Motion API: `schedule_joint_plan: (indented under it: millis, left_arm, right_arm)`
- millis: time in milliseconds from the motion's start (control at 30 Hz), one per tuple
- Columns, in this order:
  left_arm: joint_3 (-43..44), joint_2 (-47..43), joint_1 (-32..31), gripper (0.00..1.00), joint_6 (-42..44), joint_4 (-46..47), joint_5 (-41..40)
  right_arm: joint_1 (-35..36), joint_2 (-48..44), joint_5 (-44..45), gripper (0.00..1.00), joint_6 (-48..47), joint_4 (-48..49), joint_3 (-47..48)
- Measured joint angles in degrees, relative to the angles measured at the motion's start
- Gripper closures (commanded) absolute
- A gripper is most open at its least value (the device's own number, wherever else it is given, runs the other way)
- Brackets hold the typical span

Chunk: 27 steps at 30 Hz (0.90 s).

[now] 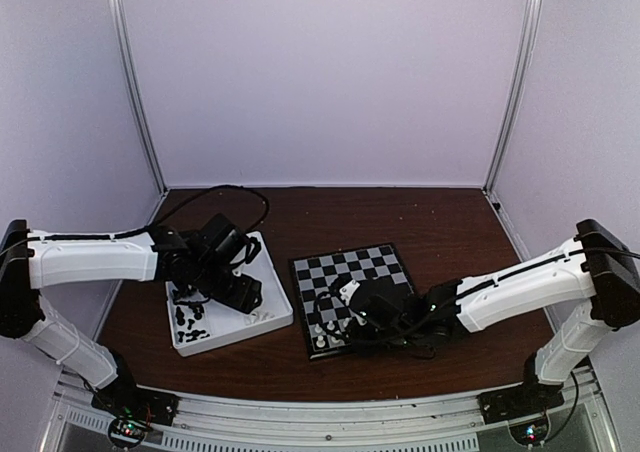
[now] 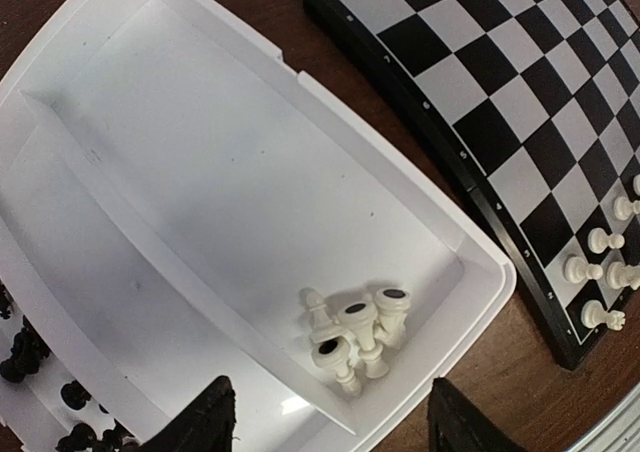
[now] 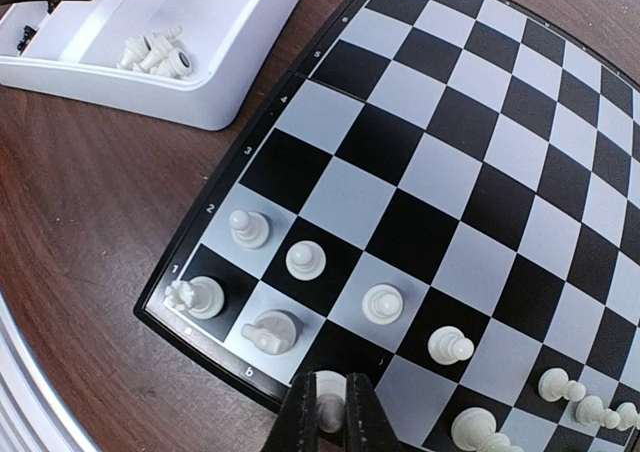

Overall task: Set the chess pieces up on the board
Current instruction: Place the chess piece on the chessboard.

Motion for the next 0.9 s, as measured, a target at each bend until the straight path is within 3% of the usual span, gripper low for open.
schedule_joint_plan:
  millis: [667, 900]
  left_arm:
    - [1.0, 1.2, 0.0, 0.34, 0.0, -0.8, 1.3]
    - [1.0, 1.2, 0.0, 0.34, 0.0, -0.8, 1.4]
  right_arm:
    - [0.3, 3.0, 2.7, 0.96, -1.4, 3.3, -0.6]
    - [0.4, 3.3, 3.6, 0.88, -1.5, 3.4, -0.5]
